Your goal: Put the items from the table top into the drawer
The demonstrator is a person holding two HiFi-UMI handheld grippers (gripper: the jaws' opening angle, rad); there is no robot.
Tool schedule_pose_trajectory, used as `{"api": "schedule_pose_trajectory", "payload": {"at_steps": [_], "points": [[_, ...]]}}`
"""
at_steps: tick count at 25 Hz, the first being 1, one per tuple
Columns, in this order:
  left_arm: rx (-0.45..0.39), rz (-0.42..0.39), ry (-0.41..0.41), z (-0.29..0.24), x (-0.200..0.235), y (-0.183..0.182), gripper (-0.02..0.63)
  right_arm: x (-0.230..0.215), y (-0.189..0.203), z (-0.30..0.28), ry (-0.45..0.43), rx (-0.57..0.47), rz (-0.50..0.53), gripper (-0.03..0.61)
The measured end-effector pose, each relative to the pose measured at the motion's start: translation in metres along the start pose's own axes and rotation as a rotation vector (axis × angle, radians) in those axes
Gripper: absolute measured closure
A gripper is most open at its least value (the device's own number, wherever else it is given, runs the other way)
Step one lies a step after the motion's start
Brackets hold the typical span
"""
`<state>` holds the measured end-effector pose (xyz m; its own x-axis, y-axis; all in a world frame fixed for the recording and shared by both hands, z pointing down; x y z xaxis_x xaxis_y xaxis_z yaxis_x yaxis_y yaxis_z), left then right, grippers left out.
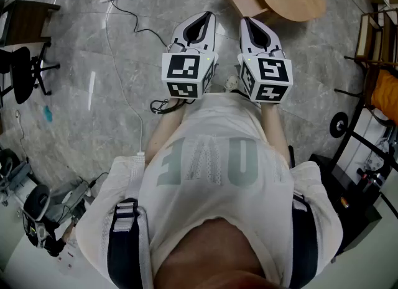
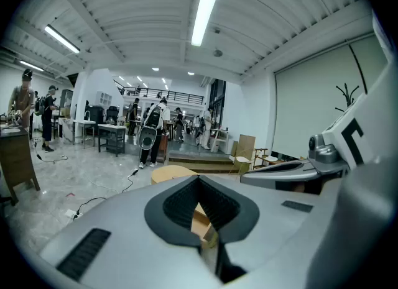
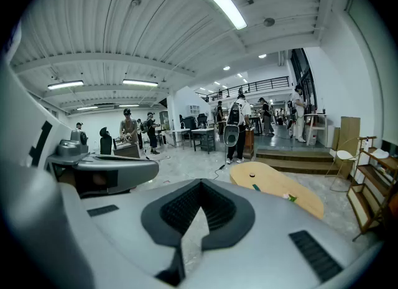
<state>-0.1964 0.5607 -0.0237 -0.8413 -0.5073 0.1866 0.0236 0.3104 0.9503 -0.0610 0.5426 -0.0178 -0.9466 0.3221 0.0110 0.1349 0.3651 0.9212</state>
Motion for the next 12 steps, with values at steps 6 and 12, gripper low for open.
{"api": "schedule_pose_trajectory", "payload": {"at_steps": [6, 12], "points": [[-0.002, 0.026, -0.023, 0.005, 0.011, 0.004, 0.606, 0.001, 0.002, -0.002, -0.003, 0.007, 0.002, 0.573], [-0.003, 0.041, -0.03, 0.012, 0.022, 0.006, 0.606, 0.008, 0.004, -0.004, -0.024, 0.02, -0.024, 0.574]]}}
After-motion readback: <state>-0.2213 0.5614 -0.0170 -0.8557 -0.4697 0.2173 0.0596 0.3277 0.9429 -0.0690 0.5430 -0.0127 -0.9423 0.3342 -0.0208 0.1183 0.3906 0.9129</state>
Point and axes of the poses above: the fingertips, and each gripper's own axes: z backward along the fingers, x to its left, y out of its underside, the point moved 7 cm from there along z, backward along the fingers, and after that the axes turned 15 degrees about y, right-handed, at the moved point
